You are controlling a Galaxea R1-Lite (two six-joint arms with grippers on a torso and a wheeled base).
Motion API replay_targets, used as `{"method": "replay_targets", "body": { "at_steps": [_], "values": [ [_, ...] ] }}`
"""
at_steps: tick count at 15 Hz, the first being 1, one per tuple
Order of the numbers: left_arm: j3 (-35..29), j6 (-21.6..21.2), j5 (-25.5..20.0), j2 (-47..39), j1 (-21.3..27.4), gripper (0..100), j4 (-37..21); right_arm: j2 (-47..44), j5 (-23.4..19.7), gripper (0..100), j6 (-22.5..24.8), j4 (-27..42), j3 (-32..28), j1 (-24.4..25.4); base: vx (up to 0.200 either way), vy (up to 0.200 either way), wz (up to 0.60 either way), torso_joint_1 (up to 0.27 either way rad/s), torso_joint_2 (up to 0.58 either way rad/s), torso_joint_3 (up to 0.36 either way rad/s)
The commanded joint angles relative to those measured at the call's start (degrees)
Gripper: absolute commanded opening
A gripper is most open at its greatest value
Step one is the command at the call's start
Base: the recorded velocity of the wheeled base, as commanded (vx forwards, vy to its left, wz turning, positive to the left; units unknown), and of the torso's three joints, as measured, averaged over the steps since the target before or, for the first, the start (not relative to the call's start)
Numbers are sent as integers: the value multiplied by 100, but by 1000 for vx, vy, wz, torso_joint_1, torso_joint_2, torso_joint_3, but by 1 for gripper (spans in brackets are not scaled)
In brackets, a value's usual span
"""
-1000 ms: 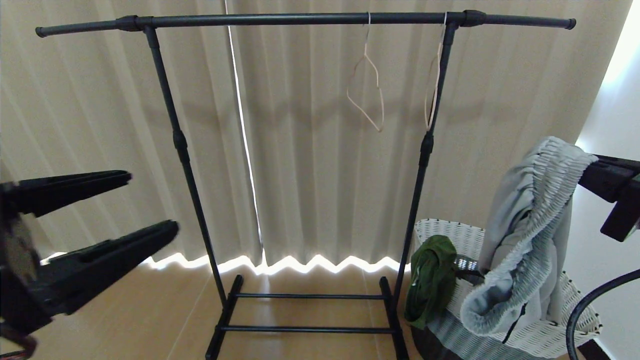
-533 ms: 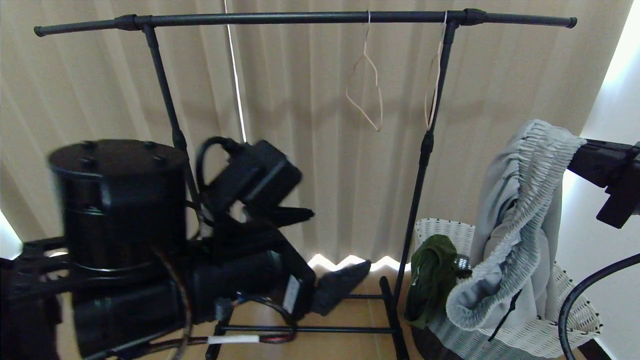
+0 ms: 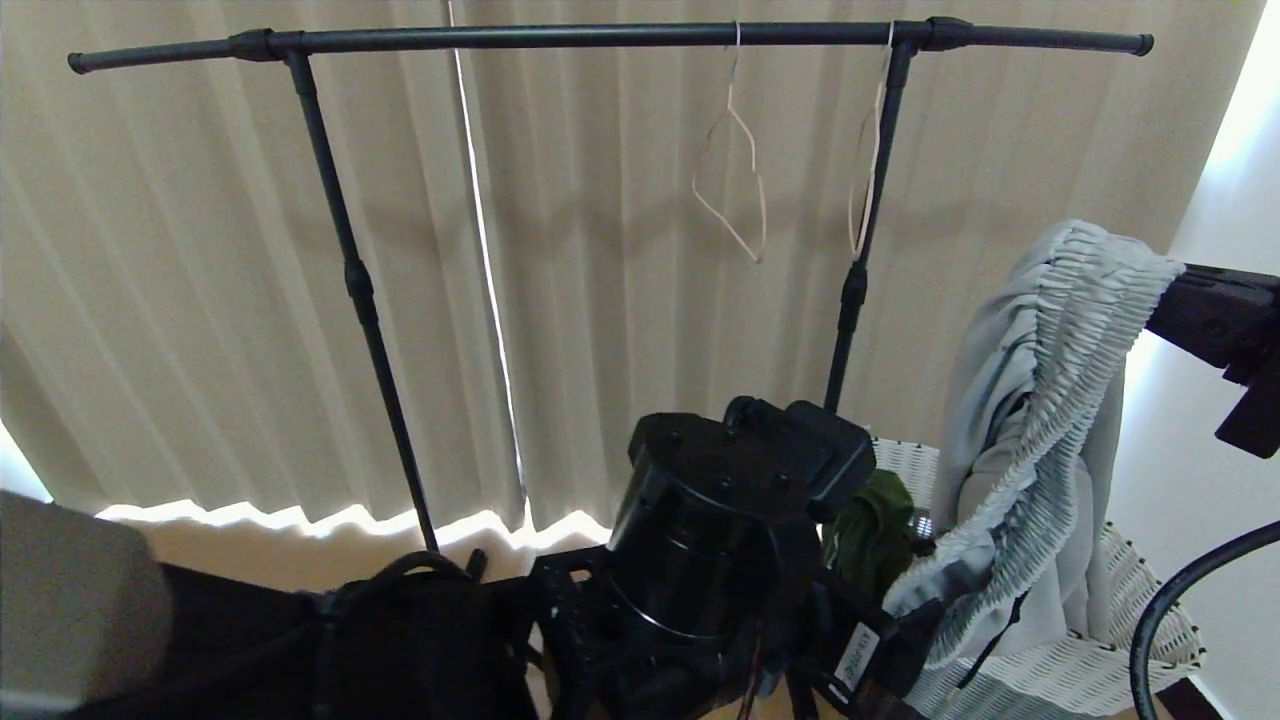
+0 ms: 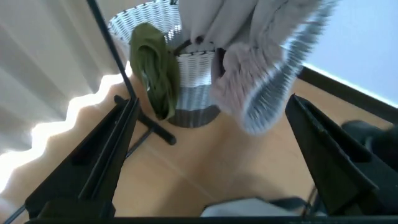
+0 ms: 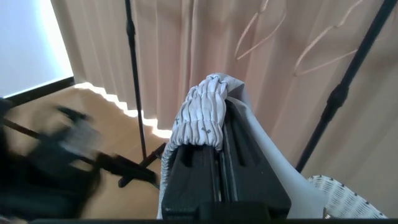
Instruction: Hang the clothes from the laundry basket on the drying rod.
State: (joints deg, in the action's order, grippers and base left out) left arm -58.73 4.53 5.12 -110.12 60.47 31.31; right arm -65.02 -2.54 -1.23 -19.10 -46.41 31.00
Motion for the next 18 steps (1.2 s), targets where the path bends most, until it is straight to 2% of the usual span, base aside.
{"method": "replay_targets", "body": {
  "at_steps": [1, 3, 8, 9, 11, 14, 15, 17, 18],
  "values": [
    [-296, 21, 42, -616, -8, 100, 69, 25, -10, 0, 0, -6, -35, 2, 0, 0, 0, 0, 0, 0],
    [-516, 232, 50, -818, -70, 100, 69, 25, -10, 0, -9, -6, -61, 2, 0, 0, 0, 0, 0, 0],
    [-305, 258, 182, -862, -316, 100, 51, 86, -10, 0, 0, 3, -132, 2, 0, 0, 0, 0, 0, 0],
    [-288, 258, 182, -871, -334, 0, 51, 86, -10, 0, -9, 3, -123, 2, 0, 0, 0, 0, 0, 0],
    [-209, 250, 244, -774, -325, 0, 69, 86, -10, 0, 0, 3, -123, 2, 0, 0, 0, 0, 0, 0],
    [758, 188, 446, 386, -290, 0, 77, 25, -10, 0, -9, 29, -105, 2, 0, 0, 0, 0, 0, 0],
    [829, 188, 446, 474, -298, 0, 77, 16, -10, 0, 0, 38, -105, 2, 0, 0, 0, 0, 0, 0],
    [1848, 118, 393, 2056, -342, 0, 25, -151, -10, 0, 0, 56, -61, 2, 0, 0, 0, 0, 0, 0],
    [2094, 4, 393, 2680, -351, 0, -116, -239, -10, 0, 0, 47, -88, 2, 0, 0, 0, 0, 0, 0]
  ]
}}
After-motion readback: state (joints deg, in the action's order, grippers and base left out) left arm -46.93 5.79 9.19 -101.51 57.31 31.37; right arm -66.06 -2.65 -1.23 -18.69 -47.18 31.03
